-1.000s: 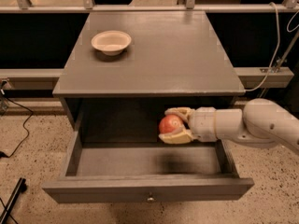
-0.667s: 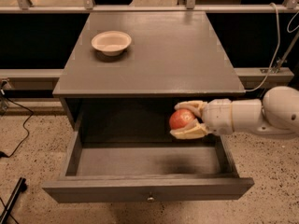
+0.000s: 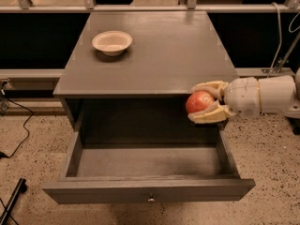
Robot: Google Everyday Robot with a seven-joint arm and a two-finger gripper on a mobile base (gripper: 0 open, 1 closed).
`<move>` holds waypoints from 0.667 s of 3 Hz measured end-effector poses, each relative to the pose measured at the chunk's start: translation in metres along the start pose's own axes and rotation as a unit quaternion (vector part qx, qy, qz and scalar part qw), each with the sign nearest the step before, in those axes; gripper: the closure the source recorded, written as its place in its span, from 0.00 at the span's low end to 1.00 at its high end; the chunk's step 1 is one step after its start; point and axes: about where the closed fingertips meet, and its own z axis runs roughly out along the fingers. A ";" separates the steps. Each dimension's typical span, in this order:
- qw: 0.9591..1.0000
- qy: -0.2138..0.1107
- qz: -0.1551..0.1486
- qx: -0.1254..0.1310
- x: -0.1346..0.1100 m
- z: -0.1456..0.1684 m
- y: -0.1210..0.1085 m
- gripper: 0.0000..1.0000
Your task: Pick apple from top drawer and place on counter
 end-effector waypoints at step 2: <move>0.999 -0.019 0.035 0.027 -0.031 -0.013 -0.050 1.00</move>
Offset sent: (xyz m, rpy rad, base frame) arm 0.0734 -0.0099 0.0690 0.1432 0.0660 -0.1408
